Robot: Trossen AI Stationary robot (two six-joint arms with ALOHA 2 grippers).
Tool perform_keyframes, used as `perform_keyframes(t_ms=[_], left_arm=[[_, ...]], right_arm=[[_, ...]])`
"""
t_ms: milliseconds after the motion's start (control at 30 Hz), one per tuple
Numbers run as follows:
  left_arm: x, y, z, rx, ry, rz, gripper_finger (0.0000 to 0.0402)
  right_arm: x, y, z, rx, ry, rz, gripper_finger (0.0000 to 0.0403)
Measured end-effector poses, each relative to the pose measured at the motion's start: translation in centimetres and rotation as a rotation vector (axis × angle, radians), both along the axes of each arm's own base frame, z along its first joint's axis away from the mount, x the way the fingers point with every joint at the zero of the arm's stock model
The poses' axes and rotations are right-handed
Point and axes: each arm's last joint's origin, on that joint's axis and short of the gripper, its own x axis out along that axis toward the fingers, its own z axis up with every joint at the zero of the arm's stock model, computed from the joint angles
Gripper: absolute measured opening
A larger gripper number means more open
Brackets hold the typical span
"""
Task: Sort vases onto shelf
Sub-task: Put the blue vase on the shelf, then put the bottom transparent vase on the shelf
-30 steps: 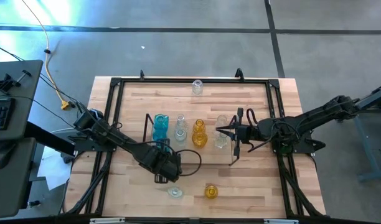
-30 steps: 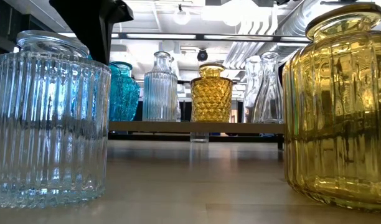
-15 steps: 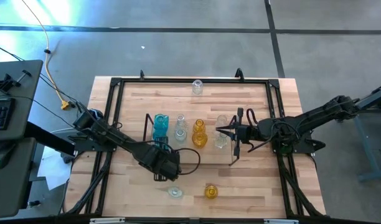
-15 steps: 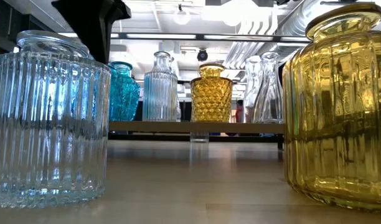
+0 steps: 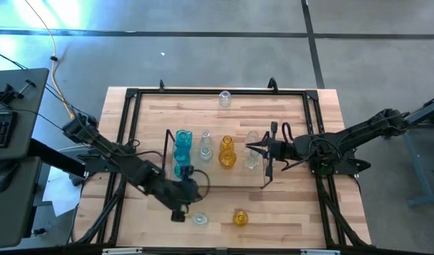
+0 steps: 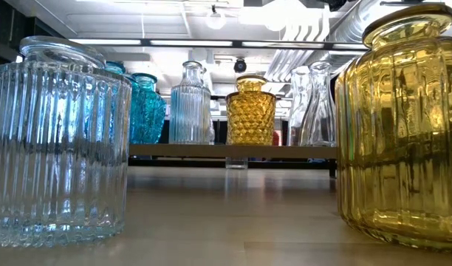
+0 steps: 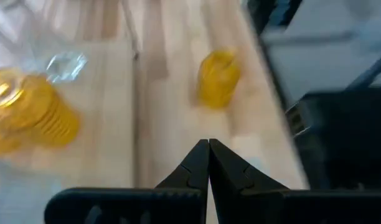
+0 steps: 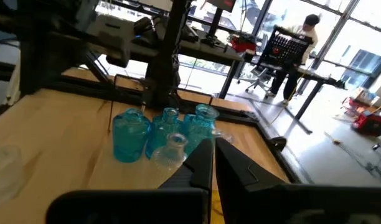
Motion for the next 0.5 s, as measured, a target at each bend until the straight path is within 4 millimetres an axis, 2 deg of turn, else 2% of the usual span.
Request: perform_keyframes(t_ms=[233,400,500], left_arm=[[-2.2,1.2,-2.0,-0.096,-0.222,-0.095,0.0000],[-3.7,2.1,-2.3,-0.038,-0.307,-0.112,0.0000],[-4.4,2.2,-2.2,-0.016,-0.356,-0.129,0.0000]], right_arm=[[1.2,1.7,-0.6,0.076,-0.002,0.042,0.0000],[4.2,4.8,-0.2,0.123,0.050,0.083,0.0000],[6.3,7.2,-1.1,0.151,0.114,0.097,0.0000]])
